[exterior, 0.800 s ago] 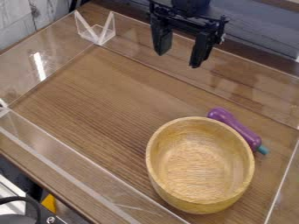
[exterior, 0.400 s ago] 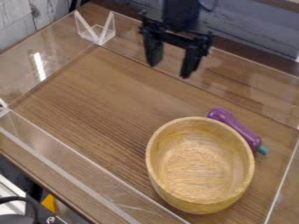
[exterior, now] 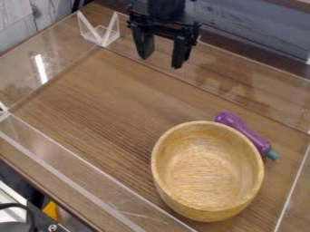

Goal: Put the purple eggplant in the brown bowl

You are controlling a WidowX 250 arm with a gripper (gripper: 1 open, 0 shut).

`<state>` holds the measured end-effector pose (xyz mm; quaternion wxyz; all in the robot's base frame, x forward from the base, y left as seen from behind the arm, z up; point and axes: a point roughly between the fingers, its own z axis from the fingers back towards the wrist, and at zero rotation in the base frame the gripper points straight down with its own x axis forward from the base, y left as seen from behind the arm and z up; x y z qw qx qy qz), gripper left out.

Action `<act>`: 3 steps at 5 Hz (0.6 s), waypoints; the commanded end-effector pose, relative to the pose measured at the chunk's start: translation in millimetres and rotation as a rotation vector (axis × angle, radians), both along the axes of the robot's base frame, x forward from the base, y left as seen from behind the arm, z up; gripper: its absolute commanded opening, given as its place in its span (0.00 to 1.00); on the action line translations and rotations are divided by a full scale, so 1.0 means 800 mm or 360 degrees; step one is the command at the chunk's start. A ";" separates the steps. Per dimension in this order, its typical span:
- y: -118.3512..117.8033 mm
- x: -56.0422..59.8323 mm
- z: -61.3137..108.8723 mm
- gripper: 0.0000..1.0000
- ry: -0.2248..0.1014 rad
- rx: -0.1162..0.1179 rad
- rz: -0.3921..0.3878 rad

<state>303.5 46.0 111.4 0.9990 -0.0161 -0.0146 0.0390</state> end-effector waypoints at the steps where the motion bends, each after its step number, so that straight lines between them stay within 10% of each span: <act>1: 0.008 0.008 0.034 1.00 -0.0199 0.0031 0.0000; 3: 0.016 0.015 0.035 1.00 -0.0283 0.0046 0.0001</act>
